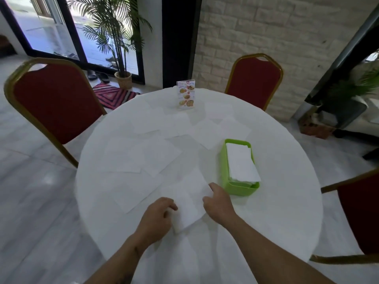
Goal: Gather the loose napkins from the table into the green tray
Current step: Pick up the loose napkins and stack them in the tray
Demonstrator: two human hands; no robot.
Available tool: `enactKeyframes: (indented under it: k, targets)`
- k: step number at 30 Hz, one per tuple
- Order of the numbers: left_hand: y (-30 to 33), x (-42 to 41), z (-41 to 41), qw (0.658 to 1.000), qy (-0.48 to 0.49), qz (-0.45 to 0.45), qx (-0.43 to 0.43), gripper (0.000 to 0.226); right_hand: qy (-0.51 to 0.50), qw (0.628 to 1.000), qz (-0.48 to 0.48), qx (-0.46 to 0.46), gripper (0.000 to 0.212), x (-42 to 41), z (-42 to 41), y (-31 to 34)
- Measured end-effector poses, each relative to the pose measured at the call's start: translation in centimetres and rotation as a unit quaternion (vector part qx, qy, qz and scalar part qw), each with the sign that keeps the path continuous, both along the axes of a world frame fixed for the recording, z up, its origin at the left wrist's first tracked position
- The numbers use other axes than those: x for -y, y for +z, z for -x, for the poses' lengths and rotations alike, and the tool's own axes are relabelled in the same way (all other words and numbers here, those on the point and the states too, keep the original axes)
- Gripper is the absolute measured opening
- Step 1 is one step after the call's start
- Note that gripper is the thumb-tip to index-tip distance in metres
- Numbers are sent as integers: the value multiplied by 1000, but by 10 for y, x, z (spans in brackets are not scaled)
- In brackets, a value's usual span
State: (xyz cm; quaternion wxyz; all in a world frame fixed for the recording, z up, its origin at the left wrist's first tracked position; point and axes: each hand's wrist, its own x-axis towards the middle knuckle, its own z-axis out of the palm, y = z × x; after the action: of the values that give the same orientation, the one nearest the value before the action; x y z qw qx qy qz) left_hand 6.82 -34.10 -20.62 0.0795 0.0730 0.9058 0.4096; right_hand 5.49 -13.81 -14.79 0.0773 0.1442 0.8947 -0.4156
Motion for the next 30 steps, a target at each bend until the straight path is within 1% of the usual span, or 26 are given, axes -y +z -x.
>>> enactKeyframes:
  k: [2, 4, 7, 8, 10, 12, 14, 15, 16, 17, 18, 20, 22, 23, 26, 28, 30]
  targets:
    - [0, 6, -2, 993, 101, -55, -10, 37, 86, 994, -65, 2, 32, 10, -3, 6]
    - [1, 13, -1, 984, 164, -74, -13, 35, 144, 986, -62, 59, 40, 18, -6, 9]
    - [0, 20, 1, 979, 191, -64, -16, 35, 216, 964, -37, 148, 48, 25, -11, 7]
    - [0, 22, 1, 978, 199, -58, -13, 35, 224, 959, -38, 169, 54, 26, -14, 4]
    - [0, 24, -2, 978, 201, -46, -14, 34, 198, 962, -37, 186, 62, 26, -17, -1]
    - [1, 25, -7, 988, 155, -5, -26, 37, 162, 969, -56, 178, 61, 24, -18, -6]
    - [-1, 24, -12, 995, 61, 76, -30, 48, 141, 970, -87, 178, 64, 22, -17, -12]
    - [-3, 23, -15, 993, 21, 112, -24, 54, 124, 972, -78, 183, 65, 22, -15, -15]
    - [-4, 22, -19, 990, -7, 143, -17, 58, 98, 976, -47, 189, 65, 23, -14, -18]
    - [-5, 21, -22, 985, -24, 168, -17, 59, 64, 978, 8, 198, 61, 25, -12, -18]
    - [-6, 21, -25, 982, -33, 185, -21, 60, 29, 974, 70, 213, 52, 28, -11, -19]
    - [-6, 21, -29, 978, -43, 202, -29, 61, -19, 957, 165, 237, 19, 34, -8, -22]
    - [-5, 22, -30, 973, -62, 219, -34, 60, -43, 946, 206, 245, 9, 39, -8, -21]
    - [-4, 22, -30, 970, -73, 229, -37, 59, -47, 946, 210, 243, 6, 41, -9, -21]
    - [-4, 22, -31, 967, -95, 233, -42, 59, -32, 954, 182, 235, 25, 44, -13, -25]
    - [-6, 23, -32, 970, -100, 220, -36, 60, -23, 966, 154, 207, 23, 44, -16, -25]
    - [-7, 23, -30, 977, -86, 191, -35, 61, -22, 981, 116, 152, 16, 42, -18, -19]
